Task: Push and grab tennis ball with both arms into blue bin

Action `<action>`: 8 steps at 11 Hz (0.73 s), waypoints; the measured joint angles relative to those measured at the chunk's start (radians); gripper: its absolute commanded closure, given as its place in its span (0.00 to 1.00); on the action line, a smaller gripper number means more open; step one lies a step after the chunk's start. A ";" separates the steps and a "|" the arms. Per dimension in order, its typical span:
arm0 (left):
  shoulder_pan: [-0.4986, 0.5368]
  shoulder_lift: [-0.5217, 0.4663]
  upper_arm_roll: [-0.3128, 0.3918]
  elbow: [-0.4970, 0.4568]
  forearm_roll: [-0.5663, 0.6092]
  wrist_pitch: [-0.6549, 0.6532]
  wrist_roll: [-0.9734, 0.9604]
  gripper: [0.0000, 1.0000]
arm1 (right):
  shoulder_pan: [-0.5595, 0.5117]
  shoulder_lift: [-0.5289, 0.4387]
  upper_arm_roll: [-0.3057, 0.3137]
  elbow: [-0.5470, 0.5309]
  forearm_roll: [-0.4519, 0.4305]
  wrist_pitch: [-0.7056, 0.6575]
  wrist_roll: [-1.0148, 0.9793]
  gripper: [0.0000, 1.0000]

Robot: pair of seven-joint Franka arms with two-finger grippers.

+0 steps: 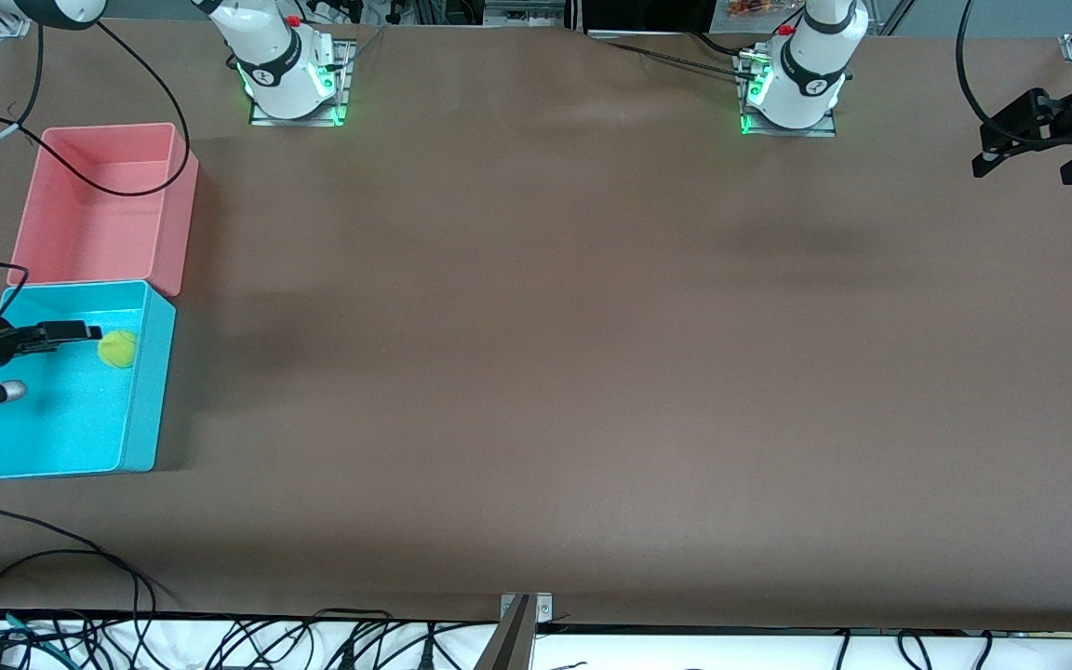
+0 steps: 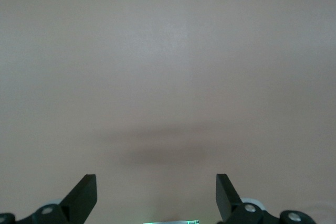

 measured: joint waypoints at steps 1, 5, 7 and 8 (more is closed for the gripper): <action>0.000 0.000 0.000 0.000 0.000 0.000 0.000 0.00 | 0.001 -0.008 -0.001 0.027 -0.009 -0.047 0.003 0.00; 0.000 0.000 0.000 0.000 0.000 0.000 0.000 0.00 | 0.014 -0.115 -0.001 0.090 -0.026 -0.212 0.053 0.00; 0.000 0.001 0.000 0.001 0.000 -0.001 0.000 0.00 | 0.024 -0.161 -0.001 0.101 -0.055 -0.275 0.079 0.00; 0.000 0.001 0.000 0.001 0.000 -0.001 0.000 0.00 | 0.036 -0.181 -0.001 0.124 -0.078 -0.334 0.138 0.00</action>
